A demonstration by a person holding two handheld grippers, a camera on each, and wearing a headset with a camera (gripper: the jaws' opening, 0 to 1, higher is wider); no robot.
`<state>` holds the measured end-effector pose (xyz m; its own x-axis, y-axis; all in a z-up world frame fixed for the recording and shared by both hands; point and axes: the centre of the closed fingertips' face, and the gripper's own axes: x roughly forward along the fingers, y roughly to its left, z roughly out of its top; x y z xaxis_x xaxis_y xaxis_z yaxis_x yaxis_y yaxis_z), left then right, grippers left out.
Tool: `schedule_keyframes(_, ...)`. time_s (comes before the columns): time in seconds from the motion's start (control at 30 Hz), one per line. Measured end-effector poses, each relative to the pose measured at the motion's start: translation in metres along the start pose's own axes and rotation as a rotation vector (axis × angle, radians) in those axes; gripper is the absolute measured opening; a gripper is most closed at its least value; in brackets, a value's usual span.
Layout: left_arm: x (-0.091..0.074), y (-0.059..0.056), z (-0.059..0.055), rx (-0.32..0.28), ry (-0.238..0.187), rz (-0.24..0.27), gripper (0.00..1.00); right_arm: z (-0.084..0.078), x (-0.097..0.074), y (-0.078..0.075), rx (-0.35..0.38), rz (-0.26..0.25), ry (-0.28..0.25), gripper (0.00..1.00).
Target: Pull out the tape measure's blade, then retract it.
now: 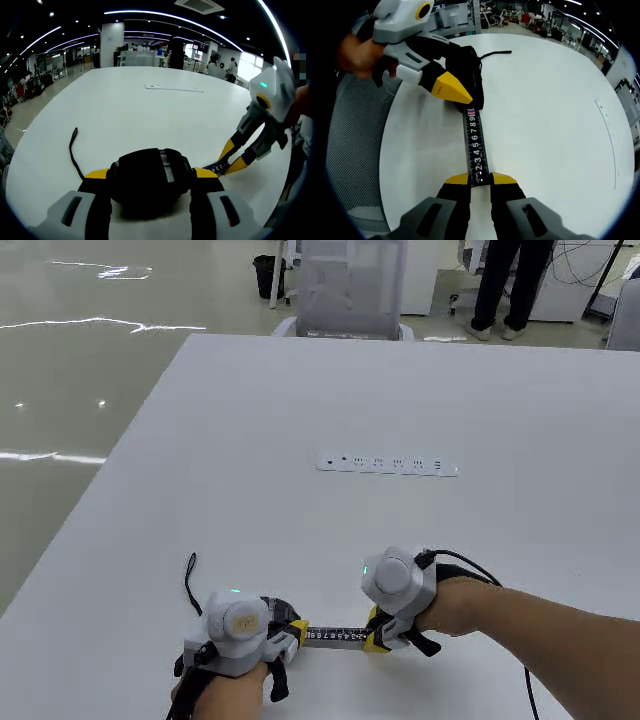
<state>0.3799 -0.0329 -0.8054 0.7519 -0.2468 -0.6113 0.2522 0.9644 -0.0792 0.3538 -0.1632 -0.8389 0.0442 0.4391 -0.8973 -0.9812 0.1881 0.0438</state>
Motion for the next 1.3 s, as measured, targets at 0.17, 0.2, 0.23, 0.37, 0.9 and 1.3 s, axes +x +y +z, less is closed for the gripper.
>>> schedule_keyframes(0.17,0.0,0.0,0.0,-0.001,0.001,0.0,0.6,0.004,0.002,0.0,-0.006,0.002,-0.008,0.14)
schedule_keyframes(0.2,0.0,0.0,0.0,0.0,0.0,0.001,0.6,0.005,0.003,0.0,-0.005,0.002,-0.009,0.14)
schedule_keyframes(0.23,0.0,0.0,0.0,-0.002,0.0,0.001,0.6,0.005,0.004,0.001,-0.005,0.003,-0.01,0.14)
schedule_keyframes(0.37,-0.001,0.0,0.0,0.0,-0.001,0.001,0.6,0.008,0.004,0.001,-0.003,0.008,-0.012,0.14)
schedule_keyframes(0.9,-0.002,0.0,0.0,-0.003,-0.001,-0.003,0.6,0.022,0.009,0.002,-0.007,0.017,-0.015,0.14)
schedule_keyframes(1.3,-0.001,0.002,0.001,-0.003,0.001,-0.003,0.6,0.039,0.019,0.005,0.028,0.031,-0.047,0.14)
